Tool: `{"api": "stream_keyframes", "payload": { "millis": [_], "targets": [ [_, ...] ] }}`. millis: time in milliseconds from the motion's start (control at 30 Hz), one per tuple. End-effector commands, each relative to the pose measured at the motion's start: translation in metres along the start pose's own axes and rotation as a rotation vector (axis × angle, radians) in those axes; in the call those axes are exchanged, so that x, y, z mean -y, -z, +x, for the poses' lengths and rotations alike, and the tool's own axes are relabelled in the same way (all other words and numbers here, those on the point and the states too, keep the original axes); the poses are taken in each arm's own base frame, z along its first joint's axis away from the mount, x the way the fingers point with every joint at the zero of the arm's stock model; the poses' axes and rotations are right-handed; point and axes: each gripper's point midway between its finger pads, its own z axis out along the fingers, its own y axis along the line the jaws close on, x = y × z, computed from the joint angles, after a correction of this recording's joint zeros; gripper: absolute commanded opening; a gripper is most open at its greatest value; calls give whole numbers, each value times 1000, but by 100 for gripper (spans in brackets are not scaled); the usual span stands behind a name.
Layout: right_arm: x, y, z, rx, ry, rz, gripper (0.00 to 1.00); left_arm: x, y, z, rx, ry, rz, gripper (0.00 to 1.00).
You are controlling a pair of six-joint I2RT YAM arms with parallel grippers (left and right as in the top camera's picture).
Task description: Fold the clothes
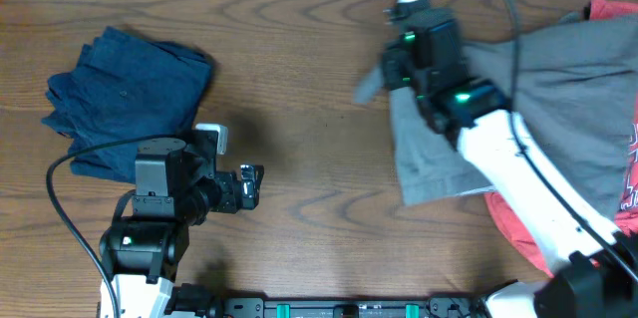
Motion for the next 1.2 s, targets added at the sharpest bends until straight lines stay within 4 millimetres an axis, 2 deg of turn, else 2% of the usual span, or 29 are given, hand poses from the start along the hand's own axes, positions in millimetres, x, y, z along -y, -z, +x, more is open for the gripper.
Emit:
{"api": "stream_keyframes", "payload": {
  "millis": [0, 67, 100, 133, 233, 333, 400, 500, 633, 767, 967, 1167],
  "targets": [
    [-44, -30, 22, -46, -32, -94, 50, 6, 4, -12, 36, -11, 18, 98],
    [-55, -40, 29, -53, -14, -90, 77, 6, 5, -14, 46, -14, 19, 98],
    [-52, -43, 33, -61, -7, -62, 99, 6, 5, -14, 47, -14, 19, 98],
    [-46, -43, 36, -70, -3, -24, 99, 6, 5, -14, 47, -14, 19, 98],
    [-9, -32, 44, -103, -39, 167, 99, 7, 5, -14, 45, -10, 22, 98],
    [40, -2, 52, -153, -92, 355, 99, 8, 5, -15, 49, 66, 30, 98],
    [76, 26, 64, -204, -178, 463, 99, 8, 4, -18, 56, 143, 34, 98],
    [114, 60, 89, -304, -331, 534, 99, 8, 0, -21, 53, 233, 43, 98],
    [147, 92, 133, -495, -493, 551, 99, 29, -12, -19, -11, 247, 177, 98],
    [179, 116, 164, -610, -642, 614, 99, 45, -32, -9, -118, 265, 258, 98],
    [218, 146, 193, -678, -830, 687, 99, 70, -73, 23, -323, 338, 273, 98],
    [240, 166, 212, -713, -952, 708, 99, 119, -113, 52, -445, 304, 331, 98]
  ]
}}
